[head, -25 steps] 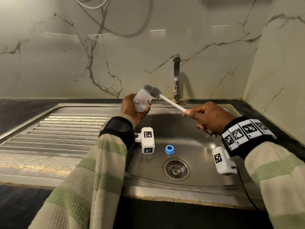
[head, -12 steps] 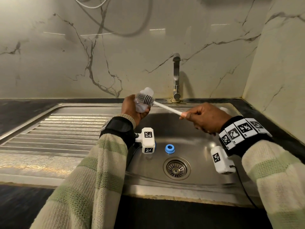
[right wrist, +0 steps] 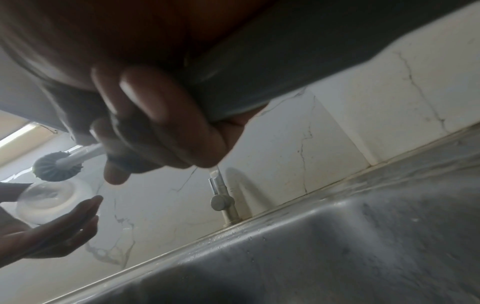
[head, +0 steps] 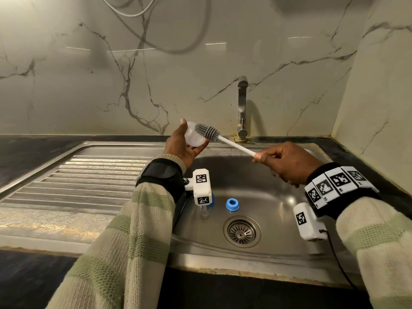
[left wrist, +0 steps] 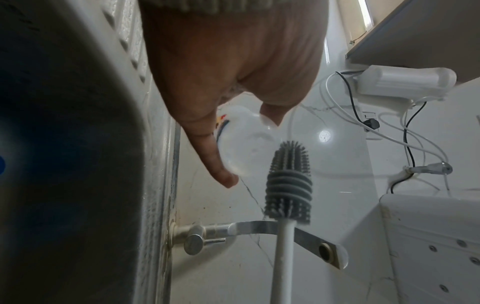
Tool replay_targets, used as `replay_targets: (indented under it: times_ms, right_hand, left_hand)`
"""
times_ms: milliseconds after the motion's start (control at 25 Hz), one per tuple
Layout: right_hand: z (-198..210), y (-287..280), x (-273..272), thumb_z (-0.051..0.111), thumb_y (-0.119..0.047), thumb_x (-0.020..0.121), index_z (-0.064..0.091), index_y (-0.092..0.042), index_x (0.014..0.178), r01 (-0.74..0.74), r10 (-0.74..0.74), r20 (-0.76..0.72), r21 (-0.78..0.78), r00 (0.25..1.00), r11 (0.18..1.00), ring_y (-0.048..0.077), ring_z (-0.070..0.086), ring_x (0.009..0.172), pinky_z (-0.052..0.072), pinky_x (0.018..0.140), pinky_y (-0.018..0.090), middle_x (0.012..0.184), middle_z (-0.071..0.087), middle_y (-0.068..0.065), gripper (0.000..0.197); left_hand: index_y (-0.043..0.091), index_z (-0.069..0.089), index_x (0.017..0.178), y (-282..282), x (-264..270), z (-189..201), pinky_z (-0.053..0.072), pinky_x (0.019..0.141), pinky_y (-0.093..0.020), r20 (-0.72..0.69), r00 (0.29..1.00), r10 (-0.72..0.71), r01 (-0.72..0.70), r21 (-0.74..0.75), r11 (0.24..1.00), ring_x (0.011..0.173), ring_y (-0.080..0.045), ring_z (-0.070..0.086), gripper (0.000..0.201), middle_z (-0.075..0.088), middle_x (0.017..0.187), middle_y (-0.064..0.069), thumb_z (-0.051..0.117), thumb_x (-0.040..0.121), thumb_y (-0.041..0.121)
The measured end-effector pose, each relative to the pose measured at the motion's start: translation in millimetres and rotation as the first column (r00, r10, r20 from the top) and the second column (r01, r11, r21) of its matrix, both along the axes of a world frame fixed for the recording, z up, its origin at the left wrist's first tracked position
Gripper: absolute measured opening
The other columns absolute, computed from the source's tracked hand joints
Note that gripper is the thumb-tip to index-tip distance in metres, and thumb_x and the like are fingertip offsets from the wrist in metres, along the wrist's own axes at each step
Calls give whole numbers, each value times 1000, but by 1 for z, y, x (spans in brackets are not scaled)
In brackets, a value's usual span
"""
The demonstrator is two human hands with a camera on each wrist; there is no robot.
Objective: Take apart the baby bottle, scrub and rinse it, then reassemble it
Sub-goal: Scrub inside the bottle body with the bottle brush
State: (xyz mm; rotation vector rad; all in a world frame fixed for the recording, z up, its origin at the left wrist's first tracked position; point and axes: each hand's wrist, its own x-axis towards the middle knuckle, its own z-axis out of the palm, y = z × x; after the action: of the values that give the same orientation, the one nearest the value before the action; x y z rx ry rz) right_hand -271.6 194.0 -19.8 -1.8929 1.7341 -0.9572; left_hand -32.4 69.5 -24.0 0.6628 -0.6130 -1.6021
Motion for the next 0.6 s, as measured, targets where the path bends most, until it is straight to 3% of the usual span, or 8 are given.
replay_targets:
  times_ms: [120, 320, 480, 600]
  right_hand:
    - [-2, -2, 4, 55, -48, 93, 72, -32, 97, -34, 33, 5, 18, 999, 999, 7, 40, 34, 34, 36, 20, 55, 52, 1, 23]
    - [1, -1, 9, 56, -41, 95, 73, -27, 99, 6, -6, -6, -62, 1000, 998, -1, 43, 31, 30, 32, 10, 51, 52, -7, 23]
    - [2, 1, 8, 55, -41, 95, 72, -25, 102, 3, -5, -39, -51, 999, 999, -1, 42, 30, 30, 32, 11, 54, 53, -3, 25]
    - [1, 0, 8, 55, -41, 96, 72, -26, 102, -3, 3, -20, -15, 1000, 1000, -1, 40, 29, 30, 32, 12, 55, 52, -2, 24]
  left_hand:
    - [10, 46, 136, 2, -1, -2, 63, 72, -45, 20, 1000, -3, 3, 1, 1000, 104, -36, 67, 51, 57, 129, -22, 66, 95, 32]
    - [11, 48, 134, -3, 1, -4, 57, 89, -52, 23, 1000, 11, -11, -8, 1000, 112, -40, 63, 50, 57, 129, -23, 70, 92, 27]
    - [15, 44, 142, -7, 1, -7, 60, 76, -49, 94, 994, 55, -54, -5, 999, 115, -39, 61, 57, 53, 137, -20, 68, 91, 24]
    - [13, 42, 142, -10, -1, -4, 60, 71, -49, 39, 996, 76, -76, 1, 997, 109, -40, 62, 49, 50, 137, -21, 58, 97, 23]
